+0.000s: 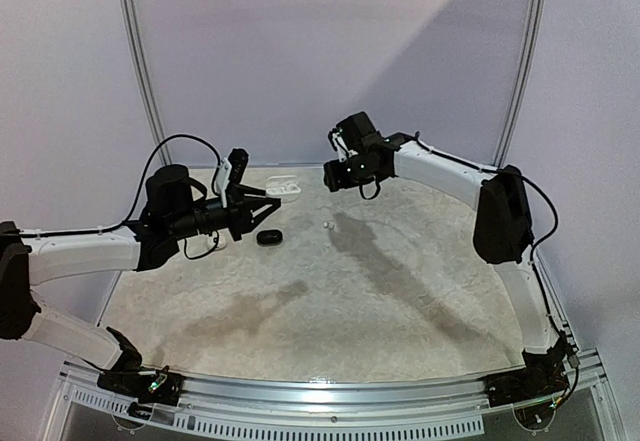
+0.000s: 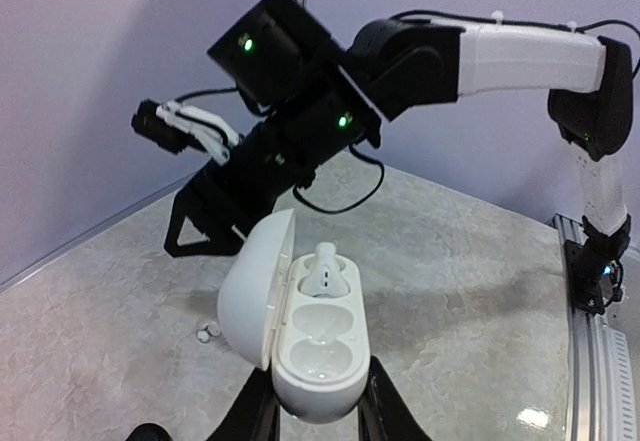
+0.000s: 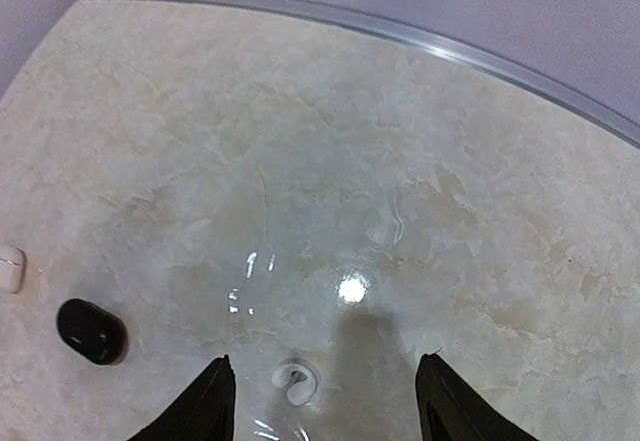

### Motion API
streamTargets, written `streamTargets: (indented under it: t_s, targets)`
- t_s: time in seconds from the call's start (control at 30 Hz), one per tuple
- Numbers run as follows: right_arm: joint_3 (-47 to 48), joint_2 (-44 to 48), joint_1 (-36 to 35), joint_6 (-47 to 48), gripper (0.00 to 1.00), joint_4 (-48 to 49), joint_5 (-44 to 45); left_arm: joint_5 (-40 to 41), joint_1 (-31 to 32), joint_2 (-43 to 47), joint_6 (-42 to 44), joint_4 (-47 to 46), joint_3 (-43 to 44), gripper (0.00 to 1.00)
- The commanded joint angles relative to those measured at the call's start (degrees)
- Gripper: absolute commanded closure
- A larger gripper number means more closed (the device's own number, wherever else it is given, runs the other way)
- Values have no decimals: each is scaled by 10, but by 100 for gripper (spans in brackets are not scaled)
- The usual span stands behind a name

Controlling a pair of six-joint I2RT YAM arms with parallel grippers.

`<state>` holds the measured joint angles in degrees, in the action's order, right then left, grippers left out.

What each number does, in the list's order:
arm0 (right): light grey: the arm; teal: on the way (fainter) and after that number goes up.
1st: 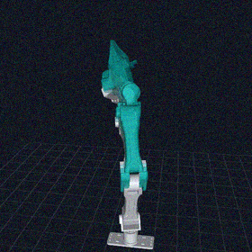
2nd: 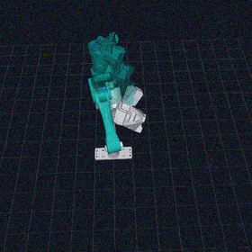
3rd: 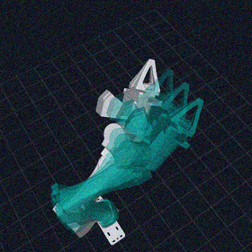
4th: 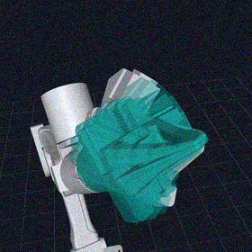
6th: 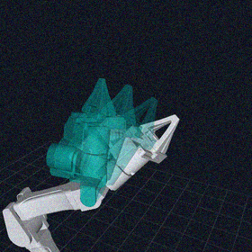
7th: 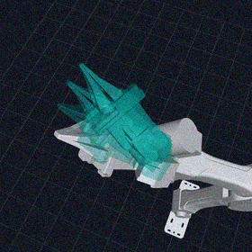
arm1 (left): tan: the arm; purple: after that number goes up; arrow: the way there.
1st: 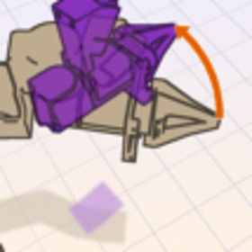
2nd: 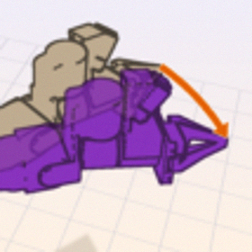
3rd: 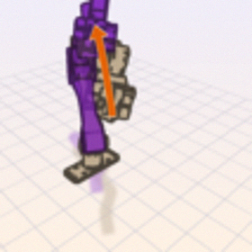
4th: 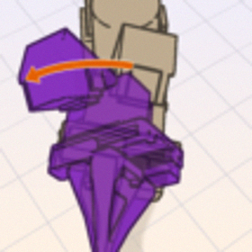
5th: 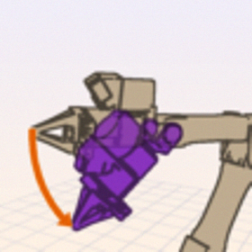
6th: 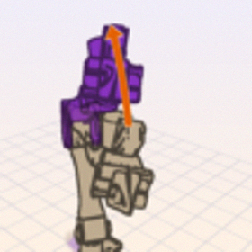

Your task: Insert the wireless bluetooth earbuds into the charging case

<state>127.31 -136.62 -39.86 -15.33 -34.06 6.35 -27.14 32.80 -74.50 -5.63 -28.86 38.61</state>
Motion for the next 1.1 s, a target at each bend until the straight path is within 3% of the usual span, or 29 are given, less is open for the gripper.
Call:
streamTargets:
  t_s: [0.0,0.07,0.3,0.47,0.63,1.07]
  targets:
    - [33,-61,-4,-28,33,12,17,2,-15,9,4,-8,-9,100]
    - [34,-82,-6,-29,28,32,15,1,-17,7,5,-9,-9,100]
    - [46,-140,-27,-18,30,40,54,-1,-22,4,13,-10,-8,100]
    - [43,-154,-42,-10,38,28,70,-1,-23,5,13,-9,-9,100]
    - [31,-151,-47,-19,54,3,90,-1,-23,5,17,-8,-10,100]
    - [-24,-111,-51,-35,71,-27,74,-5,-22,21,25,-4,-15,100]
